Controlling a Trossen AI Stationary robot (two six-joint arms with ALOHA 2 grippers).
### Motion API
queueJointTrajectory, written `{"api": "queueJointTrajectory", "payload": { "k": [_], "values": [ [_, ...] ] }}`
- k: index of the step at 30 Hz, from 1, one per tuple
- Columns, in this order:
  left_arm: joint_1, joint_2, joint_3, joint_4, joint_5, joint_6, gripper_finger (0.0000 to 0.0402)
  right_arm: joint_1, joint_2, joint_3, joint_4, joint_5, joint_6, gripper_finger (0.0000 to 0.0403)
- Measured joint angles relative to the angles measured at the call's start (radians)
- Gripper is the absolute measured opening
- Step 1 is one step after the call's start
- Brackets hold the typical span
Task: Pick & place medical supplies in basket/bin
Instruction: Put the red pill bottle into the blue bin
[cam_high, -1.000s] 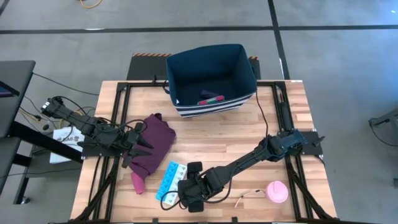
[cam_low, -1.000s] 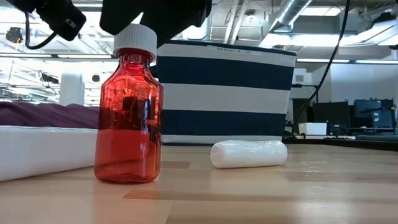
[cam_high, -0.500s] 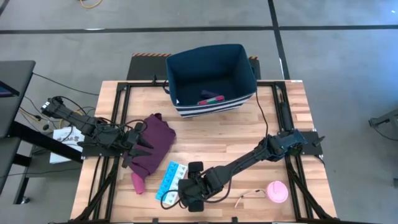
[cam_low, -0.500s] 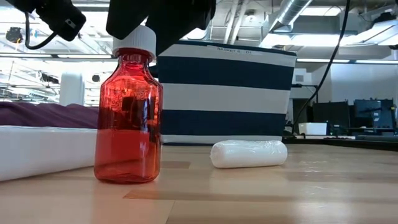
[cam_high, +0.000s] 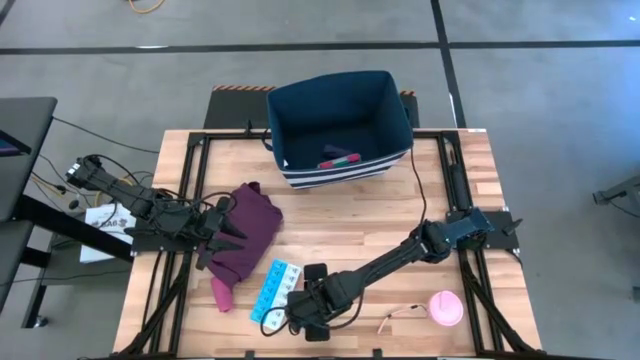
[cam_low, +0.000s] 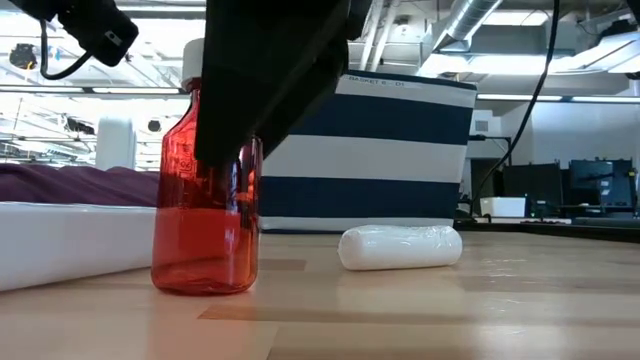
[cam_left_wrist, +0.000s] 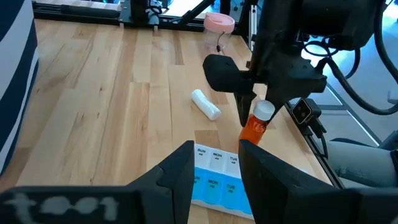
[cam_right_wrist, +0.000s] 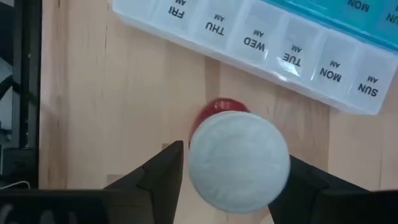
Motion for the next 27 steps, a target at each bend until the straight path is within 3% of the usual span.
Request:
{"api": "queueJointTrajectory", "payload": {
  "k": [17,27],
  "values": [
    [0.0,0.0,0.0,0.0,0.0,0.0,0.0114,-0.009,-0.005,0.011,0.042,-0.004,0.0,0.0174],
    [0.0,0.0,0.0,0.0,0.0,0.0,0.0114,-0.013,-0.005,0.011,0.045,-0.053,-0.002,0.0111]
  ]
}}
